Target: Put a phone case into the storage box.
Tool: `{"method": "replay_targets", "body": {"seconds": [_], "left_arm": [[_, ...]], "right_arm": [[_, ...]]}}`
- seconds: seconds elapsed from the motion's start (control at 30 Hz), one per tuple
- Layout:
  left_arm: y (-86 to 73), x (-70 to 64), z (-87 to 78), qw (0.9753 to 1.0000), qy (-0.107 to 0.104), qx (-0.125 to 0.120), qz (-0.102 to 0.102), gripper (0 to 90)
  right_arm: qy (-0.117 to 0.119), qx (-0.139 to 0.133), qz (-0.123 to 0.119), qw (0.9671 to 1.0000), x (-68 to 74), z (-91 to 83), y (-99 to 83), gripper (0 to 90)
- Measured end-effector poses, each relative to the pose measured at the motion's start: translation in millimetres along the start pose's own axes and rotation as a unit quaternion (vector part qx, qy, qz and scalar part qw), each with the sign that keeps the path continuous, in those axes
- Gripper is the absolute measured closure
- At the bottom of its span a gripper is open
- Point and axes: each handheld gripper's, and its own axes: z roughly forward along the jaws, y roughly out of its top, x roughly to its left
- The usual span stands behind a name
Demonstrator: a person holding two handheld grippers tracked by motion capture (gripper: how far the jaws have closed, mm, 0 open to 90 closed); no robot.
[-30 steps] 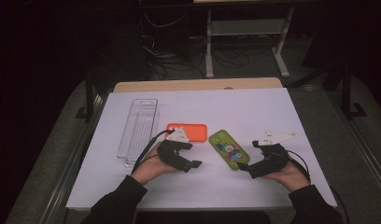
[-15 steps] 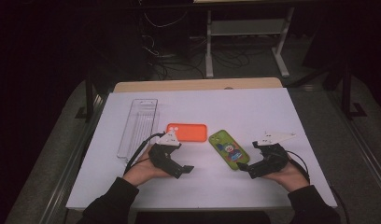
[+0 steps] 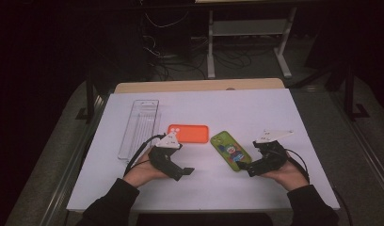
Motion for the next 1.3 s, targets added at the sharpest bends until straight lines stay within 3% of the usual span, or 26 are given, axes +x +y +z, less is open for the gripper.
{"method": "replay_targets", "body": {"seconds": [0.1, 0.33, 0.5, 0.97, 1.3], "left_arm": [[-0.6, 1.3, -1.3, 1.0000, 0.006, 0.000, 0.001, 0.0], [-2.0, 4.0, -2.7, 0.9996, 0.012, -0.013, -0.020, 0.0], [-2.2, 4.7, -2.9, 0.9998, 0.012, -0.006, -0.013, 0.0], [-2.5, 4.6, -2.5, 0.9994, 0.009, -0.016, -0.028, 0.0], [-2.9, 4.7, -1.9, 0.9995, 0.009, -0.011, -0.027, 0.0]], "right_arm": [[-0.003, 0.004, -0.006, 1.0000, -1.4, -0.3, 6.7, 0.0], [-0.007, 0.011, 0.004, 0.9999, -6.7, 2.6, 23.4, 0.0], [-0.015, 0.006, 0.001, 0.9999, -10.2, 8.8, 36.1, 0.0], [-0.040, 0.003, 0.026, 0.9989, -17.0, 30.1, 68.8, 0.0], [-0.068, 0.011, 0.037, 0.9970, -15.4, 37.7, 76.0, 0.0]]}}
